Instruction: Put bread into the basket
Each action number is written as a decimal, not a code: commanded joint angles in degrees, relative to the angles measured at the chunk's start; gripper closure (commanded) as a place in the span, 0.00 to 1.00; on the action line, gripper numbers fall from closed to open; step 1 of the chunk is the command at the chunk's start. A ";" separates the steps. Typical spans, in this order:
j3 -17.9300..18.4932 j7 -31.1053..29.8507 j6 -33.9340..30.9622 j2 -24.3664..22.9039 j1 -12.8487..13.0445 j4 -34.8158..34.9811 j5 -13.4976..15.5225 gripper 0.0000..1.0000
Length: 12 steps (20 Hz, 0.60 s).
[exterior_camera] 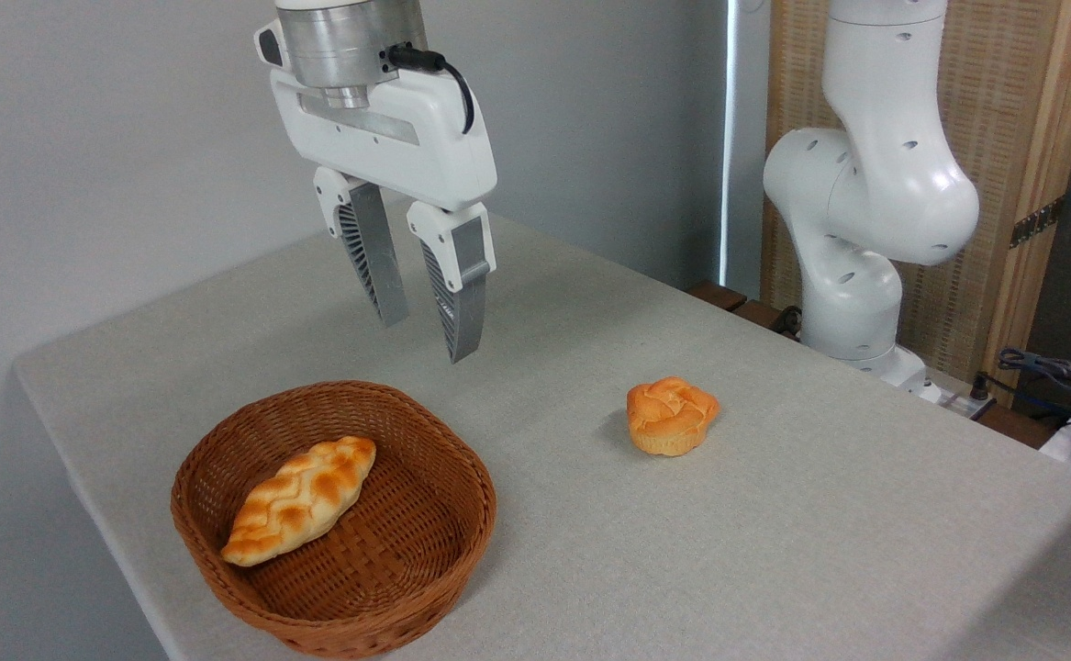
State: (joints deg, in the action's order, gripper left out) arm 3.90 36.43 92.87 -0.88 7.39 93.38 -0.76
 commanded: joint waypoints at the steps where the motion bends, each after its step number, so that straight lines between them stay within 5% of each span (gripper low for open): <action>1: -0.21 -1.18 0.73 -0.79 0.35 0.57 -1.27 0.00; 12: 0.32 -0.74 0.65 -0.70 0.26 0.57 -0.91 0.00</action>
State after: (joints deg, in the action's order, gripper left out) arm 3.85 36.38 92.88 -0.88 7.41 93.38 -1.09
